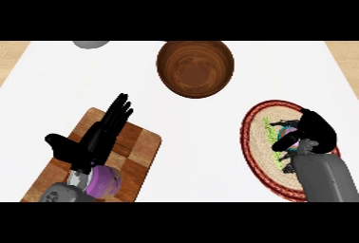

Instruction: Pick the cupcake from the placemat and place it in the bowl

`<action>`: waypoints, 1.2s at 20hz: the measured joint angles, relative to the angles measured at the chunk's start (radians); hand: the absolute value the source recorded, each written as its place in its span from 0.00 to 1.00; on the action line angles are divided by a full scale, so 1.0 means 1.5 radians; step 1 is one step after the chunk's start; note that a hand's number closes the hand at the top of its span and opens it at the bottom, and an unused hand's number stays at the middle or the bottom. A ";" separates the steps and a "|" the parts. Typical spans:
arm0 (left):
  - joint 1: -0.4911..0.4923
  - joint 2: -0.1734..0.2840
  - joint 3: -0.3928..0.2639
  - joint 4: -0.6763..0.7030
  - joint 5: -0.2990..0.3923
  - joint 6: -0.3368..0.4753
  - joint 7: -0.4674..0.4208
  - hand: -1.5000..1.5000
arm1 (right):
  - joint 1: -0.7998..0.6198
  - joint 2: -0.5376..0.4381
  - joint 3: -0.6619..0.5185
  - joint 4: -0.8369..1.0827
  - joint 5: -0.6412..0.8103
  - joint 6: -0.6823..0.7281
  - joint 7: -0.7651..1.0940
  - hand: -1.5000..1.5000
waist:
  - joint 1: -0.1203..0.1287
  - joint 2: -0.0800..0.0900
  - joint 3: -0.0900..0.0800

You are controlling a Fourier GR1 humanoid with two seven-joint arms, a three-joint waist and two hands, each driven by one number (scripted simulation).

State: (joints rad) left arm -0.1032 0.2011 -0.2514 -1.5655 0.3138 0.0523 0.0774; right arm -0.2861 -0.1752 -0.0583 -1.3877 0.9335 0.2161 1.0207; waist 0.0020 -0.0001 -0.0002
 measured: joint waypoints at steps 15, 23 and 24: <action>-0.014 -0.038 0.027 0.016 -0.033 -0.018 0.005 0.50 | -0.009 -0.001 0.033 0.055 0.053 -0.046 -0.079 1.00 | 0.000 -0.002 -0.002; -0.046 -0.046 -0.011 0.028 -0.028 -0.026 0.007 0.50 | -0.098 0.096 0.335 0.067 0.064 0.037 -0.208 1.00 | 0.065 0.006 -0.001; -0.043 -0.048 -0.014 0.033 -0.030 -0.025 0.001 0.50 | -0.115 0.100 0.372 0.072 0.060 0.039 -0.210 1.00 | 0.064 0.006 0.000</action>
State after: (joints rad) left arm -0.1683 0.1294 -0.2724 -1.5157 0.2684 0.0153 0.0788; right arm -0.4588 -0.0249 0.4996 -1.2794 1.0233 0.2751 0.7054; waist 0.0974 0.0094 -0.0008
